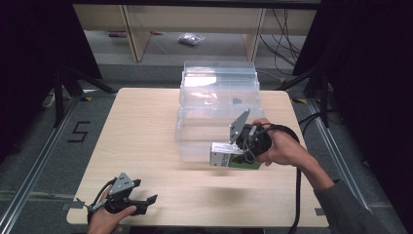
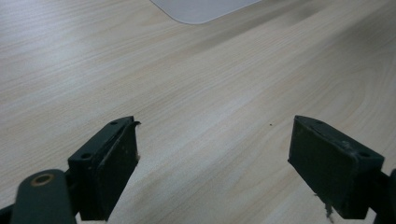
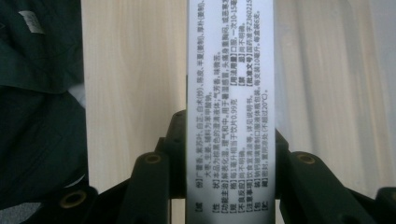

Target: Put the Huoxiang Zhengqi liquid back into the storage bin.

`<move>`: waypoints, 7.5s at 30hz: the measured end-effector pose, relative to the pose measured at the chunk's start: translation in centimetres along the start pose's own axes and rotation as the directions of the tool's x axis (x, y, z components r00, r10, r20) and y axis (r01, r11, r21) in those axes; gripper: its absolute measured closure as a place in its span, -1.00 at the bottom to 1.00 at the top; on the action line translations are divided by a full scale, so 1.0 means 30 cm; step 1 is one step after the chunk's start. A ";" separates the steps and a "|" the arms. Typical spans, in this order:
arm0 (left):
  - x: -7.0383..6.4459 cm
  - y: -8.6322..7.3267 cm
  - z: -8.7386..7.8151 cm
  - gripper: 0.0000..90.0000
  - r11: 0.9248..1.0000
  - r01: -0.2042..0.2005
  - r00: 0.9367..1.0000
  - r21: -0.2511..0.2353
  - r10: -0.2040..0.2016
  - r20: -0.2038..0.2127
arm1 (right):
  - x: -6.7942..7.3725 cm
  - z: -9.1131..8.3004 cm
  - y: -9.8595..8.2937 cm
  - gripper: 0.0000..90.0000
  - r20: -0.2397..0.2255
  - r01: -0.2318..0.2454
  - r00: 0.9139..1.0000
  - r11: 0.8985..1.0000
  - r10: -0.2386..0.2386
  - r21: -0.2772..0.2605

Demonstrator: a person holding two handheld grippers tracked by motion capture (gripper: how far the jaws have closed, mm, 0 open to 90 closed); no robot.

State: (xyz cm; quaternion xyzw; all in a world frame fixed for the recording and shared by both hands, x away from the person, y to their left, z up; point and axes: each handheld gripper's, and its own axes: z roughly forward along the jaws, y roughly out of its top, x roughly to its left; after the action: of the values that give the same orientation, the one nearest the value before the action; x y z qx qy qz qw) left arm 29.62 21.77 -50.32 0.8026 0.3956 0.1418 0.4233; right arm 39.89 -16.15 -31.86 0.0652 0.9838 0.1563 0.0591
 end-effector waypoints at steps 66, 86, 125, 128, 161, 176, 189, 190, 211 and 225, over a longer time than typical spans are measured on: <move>-0.004 0.000 0.006 -0.67 0.999 0.027 1.000 -0.026 -0.027 0.005 | -0.413 0.211 -0.138 0.44 -0.030 -0.087 0.996 0.996 0.088 0.034; -0.003 0.000 0.007 -0.67 0.999 0.032 0.999 -0.028 -0.031 0.006 | -0.434 0.279 -0.173 0.43 -0.074 -0.086 0.993 0.996 0.089 0.039; -0.004 0.001 0.007 -0.67 0.999 0.033 0.999 -0.030 -0.033 0.002 | -0.412 0.177 -0.200 -0.04 -0.048 -0.198 0.979 0.980 0.197 -0.030; -0.003 0.001 0.008 -0.67 0.999 0.039 0.999 -0.031 -0.039 0.001 | -0.403 0.146 -0.200 -0.14 -0.010 -0.249 0.969 0.967 0.249 -0.046; -0.005 0.001 0.011 -0.67 0.998 0.051 0.999 -0.041 -0.051 0.000 | -0.225 0.064 -0.239 -0.47 0.068 -0.490 0.831 0.783 0.553 -0.384; -0.007 0.001 0.012 -0.67 0.998 0.052 0.999 -0.043 -0.052 -0.001 | -0.167 0.074 -0.265 -0.52 0.073 -0.518 0.795 0.736 0.603 -0.437; -0.007 0.001 0.010 -0.67 0.998 0.047 0.999 -0.043 -0.047 -0.002 | -0.117 0.092 -0.264 -0.55 0.048 -0.544 0.778 0.710 0.627 -0.447; -0.007 0.001 0.011 -0.67 0.998 0.048 0.999 -0.042 -0.048 -0.002 | -0.115 0.098 -0.264 -0.55 0.043 -0.537 0.783 0.709 0.620 -0.457; -0.008 0.001 0.011 -0.67 0.998 0.047 0.999 -0.043 -0.047 -0.002 | -0.066 0.107 -0.271 -0.56 0.031 -0.549 0.778 0.702 0.628 -0.453; -0.008 0.000 0.013 -0.67 0.998 0.050 0.999 -0.040 -0.050 0.000 | -0.042 0.121 -0.274 -0.56 0.044 -0.549 0.773 0.703 0.632 -0.452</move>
State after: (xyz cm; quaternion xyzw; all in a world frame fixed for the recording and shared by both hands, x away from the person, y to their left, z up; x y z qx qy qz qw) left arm 29.68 21.36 -50.52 0.7838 0.4127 0.1394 0.4426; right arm 40.71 -22.98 -37.76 0.3794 0.8427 0.3644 0.1147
